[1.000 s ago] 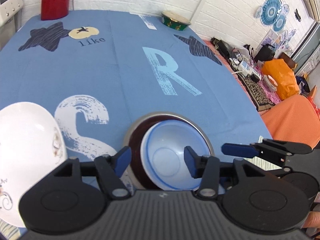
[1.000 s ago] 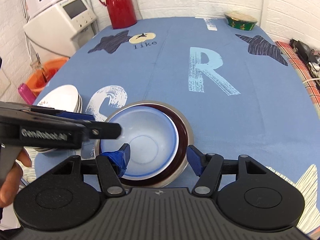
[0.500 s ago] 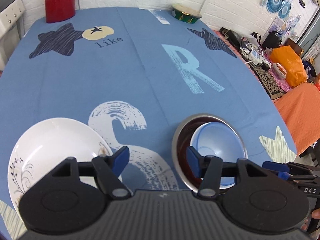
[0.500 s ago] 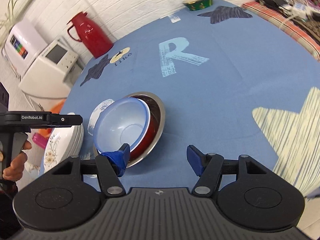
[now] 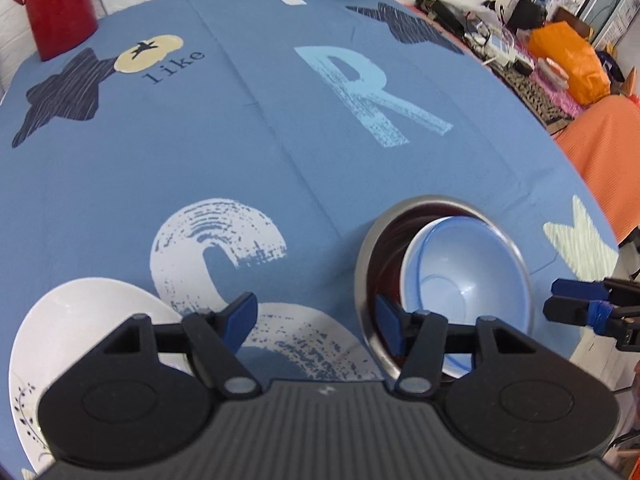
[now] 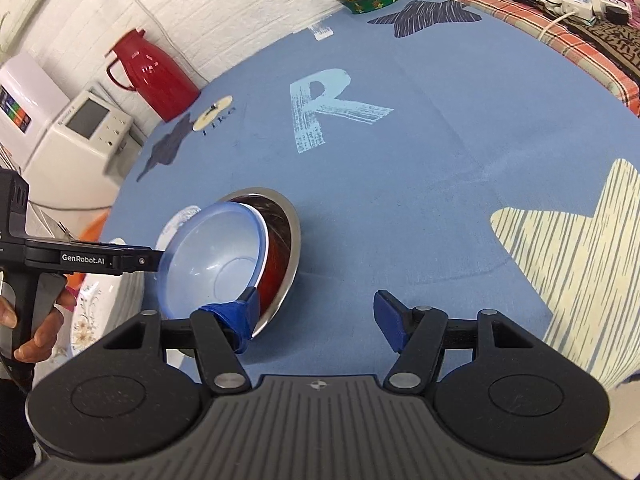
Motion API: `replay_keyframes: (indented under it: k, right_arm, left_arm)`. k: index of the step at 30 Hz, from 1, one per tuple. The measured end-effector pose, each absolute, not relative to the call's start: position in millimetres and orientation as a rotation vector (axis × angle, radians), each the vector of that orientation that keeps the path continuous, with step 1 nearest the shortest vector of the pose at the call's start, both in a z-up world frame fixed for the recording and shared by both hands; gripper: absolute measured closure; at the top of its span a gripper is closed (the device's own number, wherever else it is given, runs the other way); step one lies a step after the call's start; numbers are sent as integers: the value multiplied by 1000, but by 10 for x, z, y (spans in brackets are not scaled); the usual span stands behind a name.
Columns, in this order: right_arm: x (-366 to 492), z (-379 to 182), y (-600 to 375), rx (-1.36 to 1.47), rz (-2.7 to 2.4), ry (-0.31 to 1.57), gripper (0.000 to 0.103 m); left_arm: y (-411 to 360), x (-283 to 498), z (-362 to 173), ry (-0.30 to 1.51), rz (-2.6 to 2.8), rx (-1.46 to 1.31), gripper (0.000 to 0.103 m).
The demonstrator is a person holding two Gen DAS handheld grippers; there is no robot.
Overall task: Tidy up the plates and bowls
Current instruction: 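Close the left gripper on the steel bowl rim while the right gripper grips it too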
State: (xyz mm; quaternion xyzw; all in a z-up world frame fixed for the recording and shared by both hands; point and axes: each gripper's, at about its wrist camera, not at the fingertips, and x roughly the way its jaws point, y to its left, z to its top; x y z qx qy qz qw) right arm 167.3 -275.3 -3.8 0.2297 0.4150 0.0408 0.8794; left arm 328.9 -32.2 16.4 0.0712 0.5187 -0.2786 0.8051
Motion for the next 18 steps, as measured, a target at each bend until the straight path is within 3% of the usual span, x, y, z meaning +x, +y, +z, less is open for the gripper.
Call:
replay_keyframes:
  k: [18]
  right_arm:
    - [2079, -180, -2688, 394, 32, 931, 50]
  left_arm:
    - [-312, 3341, 3, 1111, -631, 110, 44]
